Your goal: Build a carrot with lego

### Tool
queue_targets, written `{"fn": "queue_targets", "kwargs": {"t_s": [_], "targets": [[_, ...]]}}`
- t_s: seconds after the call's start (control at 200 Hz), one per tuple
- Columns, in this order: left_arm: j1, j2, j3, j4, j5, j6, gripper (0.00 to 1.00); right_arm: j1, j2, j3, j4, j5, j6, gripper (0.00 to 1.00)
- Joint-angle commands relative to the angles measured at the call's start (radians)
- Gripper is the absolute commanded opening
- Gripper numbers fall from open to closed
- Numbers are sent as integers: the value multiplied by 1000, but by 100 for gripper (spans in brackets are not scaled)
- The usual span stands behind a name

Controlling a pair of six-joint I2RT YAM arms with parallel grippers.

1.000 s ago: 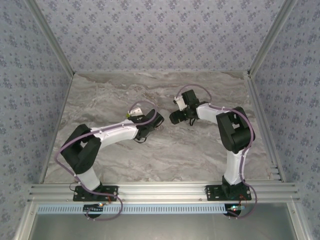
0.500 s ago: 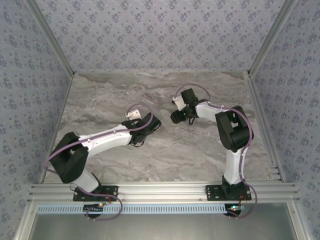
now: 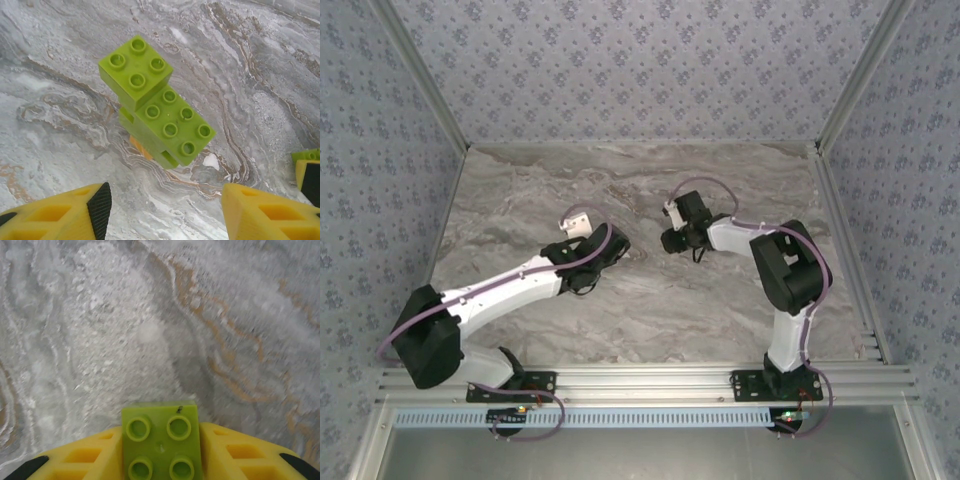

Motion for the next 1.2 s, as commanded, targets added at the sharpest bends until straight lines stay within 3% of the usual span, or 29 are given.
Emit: {"fn": "queue_targets", "kwargs": {"t_s": [0.0, 0.22, 0.395, 0.57, 0.755, 0.994, 1.194], "targets": [[-5, -37, 40, -52, -39, 33, 62, 65, -24, -67, -138, 79, 202, 43], [-3, -55, 39, -69, -37, 34, 62, 182, -95, -39, -325, 288, 382, 39], [11, -112, 6, -82, -37, 35, 63, 220, -158, -150, -268, 283, 473, 38], [50, -167, -12, -109, -44, 62, 64, 295, -190, -209, -217, 391, 530, 56], [106, -232, -58, -83, -36, 105, 65, 316, -188, -308, -18, 472, 509, 60], [141, -278, -120, 6, -13, 181, 66, 327, -124, -453, 271, 525, 453, 55], [218, -314, -164, 60, 39, 223, 66, 363, -164, -541, 418, 599, 366, 54]]}}
